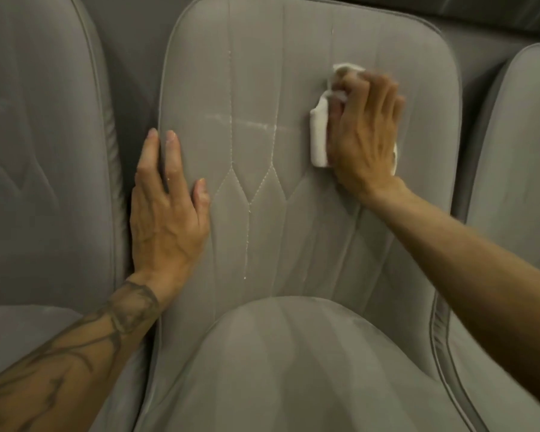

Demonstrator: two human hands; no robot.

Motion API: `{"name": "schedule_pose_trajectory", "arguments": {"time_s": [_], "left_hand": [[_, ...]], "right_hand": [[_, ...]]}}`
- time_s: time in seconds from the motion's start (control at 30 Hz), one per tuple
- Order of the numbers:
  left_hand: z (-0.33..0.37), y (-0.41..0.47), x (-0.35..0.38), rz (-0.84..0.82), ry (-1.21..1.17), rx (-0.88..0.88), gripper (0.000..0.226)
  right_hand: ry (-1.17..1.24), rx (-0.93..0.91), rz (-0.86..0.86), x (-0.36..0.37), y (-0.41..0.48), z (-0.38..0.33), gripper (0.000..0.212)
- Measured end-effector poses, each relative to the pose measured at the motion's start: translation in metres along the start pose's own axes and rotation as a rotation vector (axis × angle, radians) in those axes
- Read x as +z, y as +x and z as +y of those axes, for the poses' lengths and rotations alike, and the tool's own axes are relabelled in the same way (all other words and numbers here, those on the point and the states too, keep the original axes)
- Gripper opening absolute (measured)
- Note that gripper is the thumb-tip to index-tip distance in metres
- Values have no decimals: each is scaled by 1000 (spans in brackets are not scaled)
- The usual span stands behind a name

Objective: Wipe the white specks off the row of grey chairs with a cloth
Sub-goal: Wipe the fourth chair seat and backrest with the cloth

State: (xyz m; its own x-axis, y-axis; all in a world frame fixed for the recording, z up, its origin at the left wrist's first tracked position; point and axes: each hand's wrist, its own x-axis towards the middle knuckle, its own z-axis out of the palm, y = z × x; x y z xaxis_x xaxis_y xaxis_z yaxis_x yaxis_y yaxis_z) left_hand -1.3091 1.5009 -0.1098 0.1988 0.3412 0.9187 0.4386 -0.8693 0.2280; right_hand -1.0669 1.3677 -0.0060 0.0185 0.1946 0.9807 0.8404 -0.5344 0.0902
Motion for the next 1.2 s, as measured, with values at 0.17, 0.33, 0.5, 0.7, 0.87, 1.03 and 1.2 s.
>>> {"name": "schedule_pose_trajectory", "arguments": {"time_s": [0.17,0.33,0.5,0.7,0.87,1.03,1.2], "left_hand": [[0,0,0,-4,-8,-2,59],[2,-1,-2,-17,-28,-10,59],[3,0,-4,-7,-51,-13,59],[2,1,-5,-6,-114,2,59],[0,1,-4,-3,-131,-1,59],[-1,0,-3,-4,-167,-3,59],[-1,0,-4,-2,-174,-9,59]], "right_hand": [[63,-138,-220,-21,-116,-25,19],[31,-257,-117,-11,-63,-5,21],[-28,98,102,2,-25,-11,20],[59,-183,-262,-22,-151,-31,20],[-3,-248,-174,-15,-87,-4,21],[0,24,-142,-15,-118,-29,20],[33,-329,-343,-36,-189,-29,24]]}}
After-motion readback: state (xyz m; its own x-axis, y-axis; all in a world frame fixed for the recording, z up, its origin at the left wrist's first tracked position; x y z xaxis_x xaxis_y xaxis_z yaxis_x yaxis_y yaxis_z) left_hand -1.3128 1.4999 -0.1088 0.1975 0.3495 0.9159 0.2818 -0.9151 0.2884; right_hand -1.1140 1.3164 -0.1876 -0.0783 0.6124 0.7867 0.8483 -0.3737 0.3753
